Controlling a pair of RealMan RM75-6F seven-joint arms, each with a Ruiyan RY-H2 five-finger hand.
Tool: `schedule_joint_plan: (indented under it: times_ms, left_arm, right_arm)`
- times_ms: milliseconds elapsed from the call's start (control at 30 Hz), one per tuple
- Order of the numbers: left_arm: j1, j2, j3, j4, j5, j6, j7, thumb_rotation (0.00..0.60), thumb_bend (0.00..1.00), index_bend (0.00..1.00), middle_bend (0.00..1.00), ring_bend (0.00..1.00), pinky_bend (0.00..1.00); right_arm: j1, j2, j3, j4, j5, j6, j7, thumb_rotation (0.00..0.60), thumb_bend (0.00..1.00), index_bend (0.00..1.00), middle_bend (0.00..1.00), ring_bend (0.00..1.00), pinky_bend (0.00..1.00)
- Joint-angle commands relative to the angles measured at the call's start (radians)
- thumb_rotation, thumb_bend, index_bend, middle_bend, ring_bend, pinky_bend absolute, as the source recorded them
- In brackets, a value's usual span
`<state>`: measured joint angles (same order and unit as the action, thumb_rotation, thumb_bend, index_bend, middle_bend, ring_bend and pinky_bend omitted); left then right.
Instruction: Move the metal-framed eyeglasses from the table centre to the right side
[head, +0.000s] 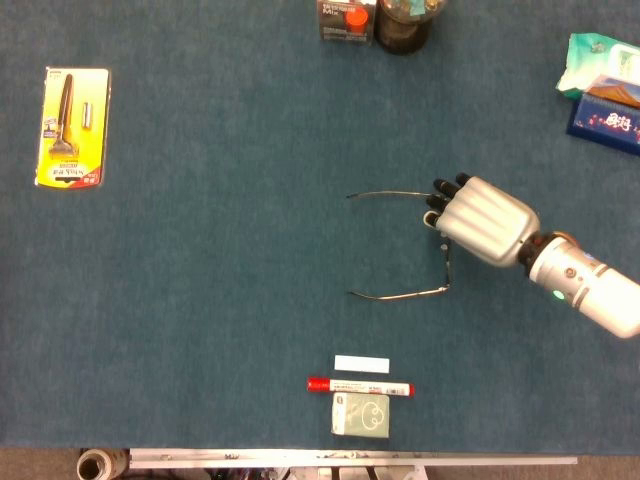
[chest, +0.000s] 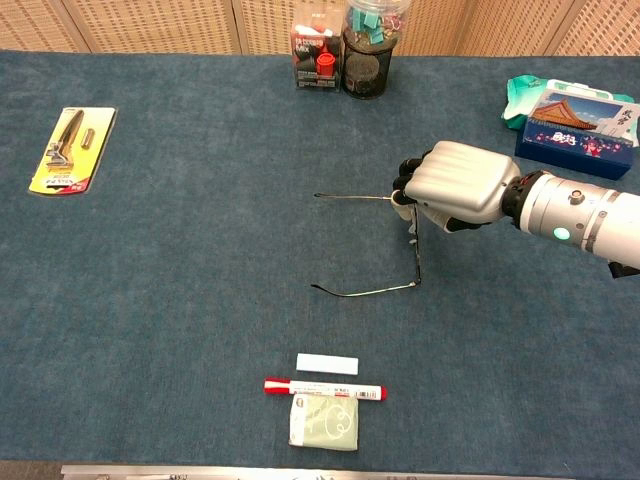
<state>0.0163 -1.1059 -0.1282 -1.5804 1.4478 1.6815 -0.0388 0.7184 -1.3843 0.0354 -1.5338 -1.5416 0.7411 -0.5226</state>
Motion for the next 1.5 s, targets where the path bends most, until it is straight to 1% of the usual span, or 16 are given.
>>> schedule_joint_plan:
  times_ms: [33, 333, 567, 833, 1200, 1500]
  left_arm:
    - [0.001, 0.001, 0.000, 0.000, 0.001, 0.001, -0.002, 0.600, 0.27, 0.50, 0.45, 0.35, 0.44]
    - [0.001, -0.002, -0.002, 0.000, 0.001, -0.001, 0.008, 0.600, 0.27, 0.50, 0.45, 0.35, 0.44]
    - [-0.002, -0.005, -0.003, -0.001, -0.004, -0.009, 0.023, 0.600, 0.27, 0.50, 0.45, 0.35, 0.44]
    - [-0.007, -0.009, -0.002, -0.003, -0.007, -0.021, 0.038, 0.600, 0.27, 0.50, 0.45, 0.35, 0.44]
    - [-0.014, -0.013, 0.000, -0.003, -0.009, -0.036, 0.052, 0.600, 0.27, 0.50, 0.45, 0.35, 0.44]
    - [-0.015, -0.014, 0.000, -0.004, -0.010, -0.038, 0.055, 0.600, 0.27, 0.50, 0.45, 0.35, 0.44]
  right_arm:
    - [0.002, 0.000, -0.005, 0.004, 0.013, -0.002, -0.007, 0.600, 0.82, 0.43, 0.35, 0.23, 0.40]
    - [-0.015, 0.039, -0.032, -0.019, 0.055, 0.017, -0.039, 0.600, 0.82, 0.43, 0.35, 0.23, 0.40]
    - [-0.046, 0.083, -0.066, -0.052, 0.075, 0.049, -0.061, 0.600, 0.82, 0.43, 0.35, 0.23, 0.40]
    - [-0.076, 0.101, -0.097, -0.055, 0.084, 0.077, -0.057, 0.600, 0.82, 0.43, 0.35, 0.23, 0.40]
    - [-0.101, 0.121, -0.118, -0.076, 0.035, 0.134, -0.021, 0.600, 0.82, 0.43, 0.35, 0.23, 0.40]
    - [-0.130, 0.197, -0.127, -0.195, -0.087, 0.259, 0.009, 0.600, 0.81, 0.43, 0.35, 0.22, 0.40]
